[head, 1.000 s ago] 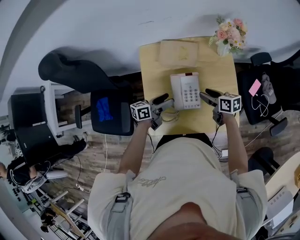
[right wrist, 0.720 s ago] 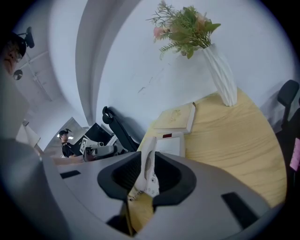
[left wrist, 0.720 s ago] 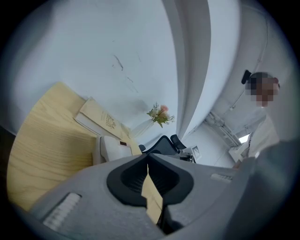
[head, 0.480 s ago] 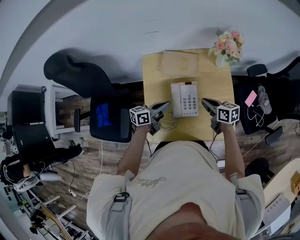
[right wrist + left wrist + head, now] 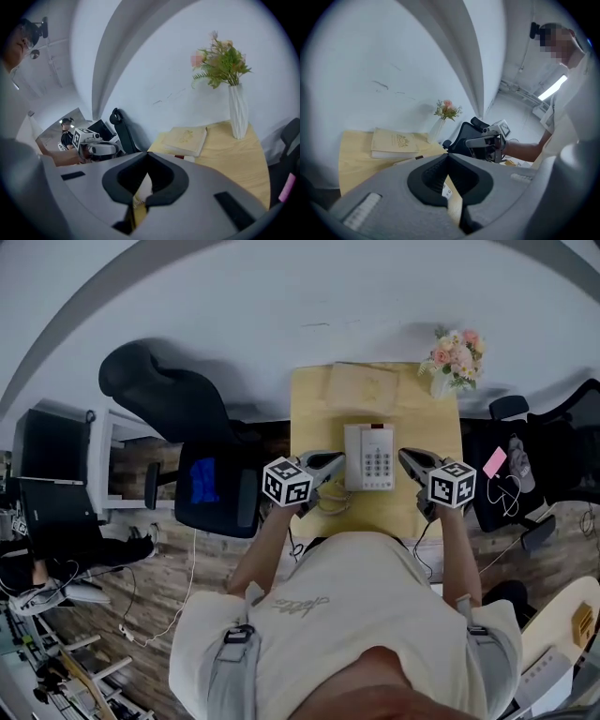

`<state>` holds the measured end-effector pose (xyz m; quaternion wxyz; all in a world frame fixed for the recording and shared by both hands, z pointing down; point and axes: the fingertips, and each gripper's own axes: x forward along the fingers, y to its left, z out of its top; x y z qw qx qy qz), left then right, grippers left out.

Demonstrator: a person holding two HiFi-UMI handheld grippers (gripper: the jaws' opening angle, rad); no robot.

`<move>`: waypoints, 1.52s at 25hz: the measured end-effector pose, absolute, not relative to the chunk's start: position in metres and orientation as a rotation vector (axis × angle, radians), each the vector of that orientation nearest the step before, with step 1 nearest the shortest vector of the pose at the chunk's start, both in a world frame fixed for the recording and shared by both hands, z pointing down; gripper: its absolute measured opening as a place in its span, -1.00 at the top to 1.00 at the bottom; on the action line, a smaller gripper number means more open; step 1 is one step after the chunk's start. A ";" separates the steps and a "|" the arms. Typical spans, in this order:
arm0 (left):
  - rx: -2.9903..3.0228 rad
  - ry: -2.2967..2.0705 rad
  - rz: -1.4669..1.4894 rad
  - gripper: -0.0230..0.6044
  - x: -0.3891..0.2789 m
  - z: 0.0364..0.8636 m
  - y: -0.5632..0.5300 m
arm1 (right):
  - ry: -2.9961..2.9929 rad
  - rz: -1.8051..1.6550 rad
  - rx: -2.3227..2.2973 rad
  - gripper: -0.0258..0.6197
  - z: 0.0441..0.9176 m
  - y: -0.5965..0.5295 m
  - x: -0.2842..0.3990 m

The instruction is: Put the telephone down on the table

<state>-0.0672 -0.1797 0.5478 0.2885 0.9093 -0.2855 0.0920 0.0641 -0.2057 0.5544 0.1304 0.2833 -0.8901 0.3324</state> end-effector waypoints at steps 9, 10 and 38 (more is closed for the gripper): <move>2.553 -0.876 0.340 0.88 -0.071 0.502 -0.194 | -2.609 0.638 0.927 0.92 0.490 -0.219 0.051; 2.555 -0.904 0.336 0.88 -0.073 0.498 -0.196 | -2.612 0.610 0.949 0.92 0.482 -0.221 0.051; 2.864 -1.099 0.159 0.88 -0.066 0.317 -0.227 | -2.787 0.077 1.135 0.92 0.316 -0.236 0.028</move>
